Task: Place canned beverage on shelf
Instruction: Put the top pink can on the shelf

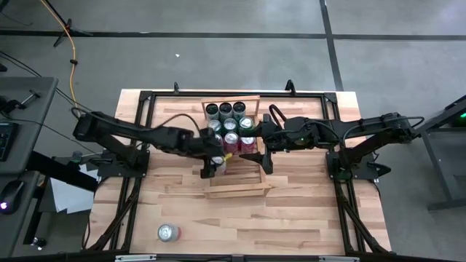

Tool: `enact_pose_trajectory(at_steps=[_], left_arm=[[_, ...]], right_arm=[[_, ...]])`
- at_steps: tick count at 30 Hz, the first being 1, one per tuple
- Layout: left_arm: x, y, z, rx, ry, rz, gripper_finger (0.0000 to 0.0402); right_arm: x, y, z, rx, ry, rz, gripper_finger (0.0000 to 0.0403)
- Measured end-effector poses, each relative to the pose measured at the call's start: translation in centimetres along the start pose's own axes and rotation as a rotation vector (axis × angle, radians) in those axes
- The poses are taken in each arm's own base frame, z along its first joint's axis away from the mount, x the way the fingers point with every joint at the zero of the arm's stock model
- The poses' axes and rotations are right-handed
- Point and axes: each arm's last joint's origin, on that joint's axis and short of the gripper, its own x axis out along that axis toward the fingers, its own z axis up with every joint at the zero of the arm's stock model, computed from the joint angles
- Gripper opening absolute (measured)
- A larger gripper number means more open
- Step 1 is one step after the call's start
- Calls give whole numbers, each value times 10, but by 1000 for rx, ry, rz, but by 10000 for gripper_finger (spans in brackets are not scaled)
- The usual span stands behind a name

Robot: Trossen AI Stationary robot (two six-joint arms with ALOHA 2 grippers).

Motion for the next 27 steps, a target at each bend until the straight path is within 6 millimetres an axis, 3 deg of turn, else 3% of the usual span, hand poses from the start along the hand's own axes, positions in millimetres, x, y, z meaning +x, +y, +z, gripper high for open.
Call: enact_pose_trajectory(at_steps=[4, 7, 15, 20, 27], left_arm=[[-34, 8, 7, -81, -96, 24, 342], [-64, 17, 2, -174, -188, 77, 342], [-128, 34, -43, -445, -495, 120, 342], [-144, 31, -74, -561, -711, 7, 342], [-142, 24, -95, -603, -860, -95, 342]], right_arm=[[0, 0, 0, 0, 1, 0, 319], [0, 0, 0, 1, 0, 0, 319], [0, 0, 1, 219, -7, 3, 319], [0, 0, 1, 293, -9, 4, 319], [0, 0, 2, 293, -23, 7, 319]])
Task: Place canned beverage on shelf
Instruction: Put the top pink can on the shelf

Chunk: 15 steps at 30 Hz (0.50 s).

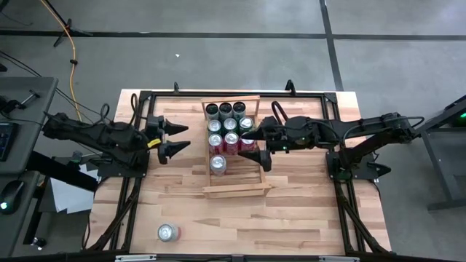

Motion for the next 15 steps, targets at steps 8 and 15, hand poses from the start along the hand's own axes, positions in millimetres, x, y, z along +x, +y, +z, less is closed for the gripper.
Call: enact_pose_trajectory(at_steps=[8, 15], left_arm=[[-1, 1, -3, 49, 6, -3, 342], [0, 1, -3, 75, 6, 3, 342]], right_arm=[[0, 2, 8, 91, -96, -8, 319], [6, -2, 4, 296, -129, -108, 319]])
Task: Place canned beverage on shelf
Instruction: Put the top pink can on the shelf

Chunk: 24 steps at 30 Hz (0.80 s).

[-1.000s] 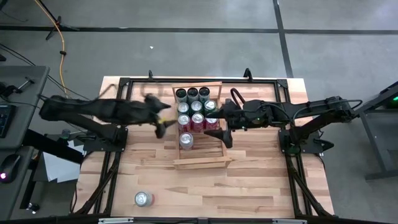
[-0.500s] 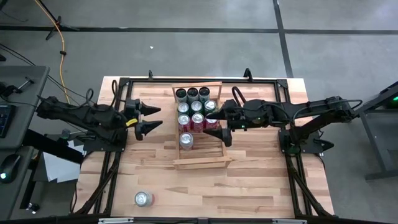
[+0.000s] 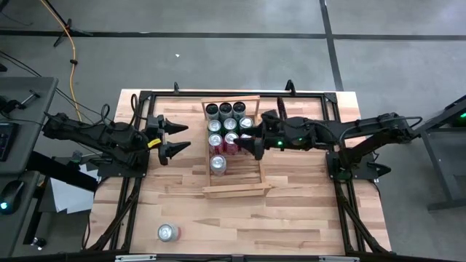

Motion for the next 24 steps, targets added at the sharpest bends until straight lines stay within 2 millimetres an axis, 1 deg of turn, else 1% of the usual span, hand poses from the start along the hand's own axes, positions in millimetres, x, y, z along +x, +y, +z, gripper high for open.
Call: enact_pose_trajectory(at_steps=[2, 4, 7, 9, 11, 13, 15, 18, 19, 20, 22, 24], left_arm=[[0, 0, 0, 0, -1, 0, 342], [0, 0, 0, 2, 2, 2, 342], [0, 0, 0, 3, 2, 6, 342], [0, 0, 0, 3, 1, 8, 342], [0, 0, 0, 3, 1, 8, 342], [0, 0, 0, 2, 1, 8, 342], [0, 0, 0, 1, -2, 13, 342], [0, 1, 0, -8, -9, 30, 342], [0, 1, 0, -14, -11, 35, 342], [0, 1, 0, -18, -14, 40, 342], [0, 1, 0, -18, -17, 49, 342], [0, 2, 0, -19, -20, 54, 342]], right_arm=[[8, -2, -6, 70, 18, -20, 319], [17, -8, -17, 133, 73, -79, 319], [36, -21, -42, 212, 189, -190, 313], [50, -30, -61, 254, 294, -247, 300], [64, -37, -79, 284, 397, -257, 271], [78, -42, -96, 304, 480, -243, 225], [89, -49, -112, 318, 551, -266, 163], [103, -61, -132, 300, 602, -315, 46], [107, -65, -136, 295, 609, -328, 23], [111, -69, -140, 295, 611, -334, 17], [118, -74, -148, 318, 628, -351, 27], [123, -79, -154, 327, 630, -362, 25]])
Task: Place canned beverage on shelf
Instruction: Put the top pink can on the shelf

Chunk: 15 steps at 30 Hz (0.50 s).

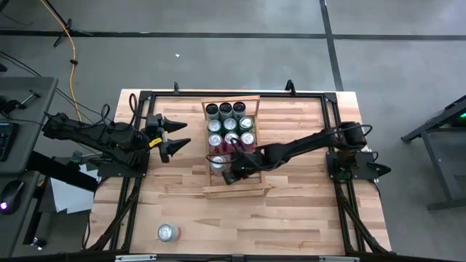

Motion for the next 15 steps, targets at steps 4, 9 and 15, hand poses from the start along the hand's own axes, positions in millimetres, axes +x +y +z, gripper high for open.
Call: enact_pose_trajectory(at_steps=[4, 9, 15], left_arm=[[0, 1, 0, -1, -9, 21, 342], [0, 1, 0, 0, -12, 27, 342], [0, 1, 0, 1, -13, 35, 342]], right_arm=[[11, -1, 0, 22, -14, 19, 4], [13, -1, 2, 62, -59, 13, 4], [13, -4, 9, 71, -101, 0, 2]])
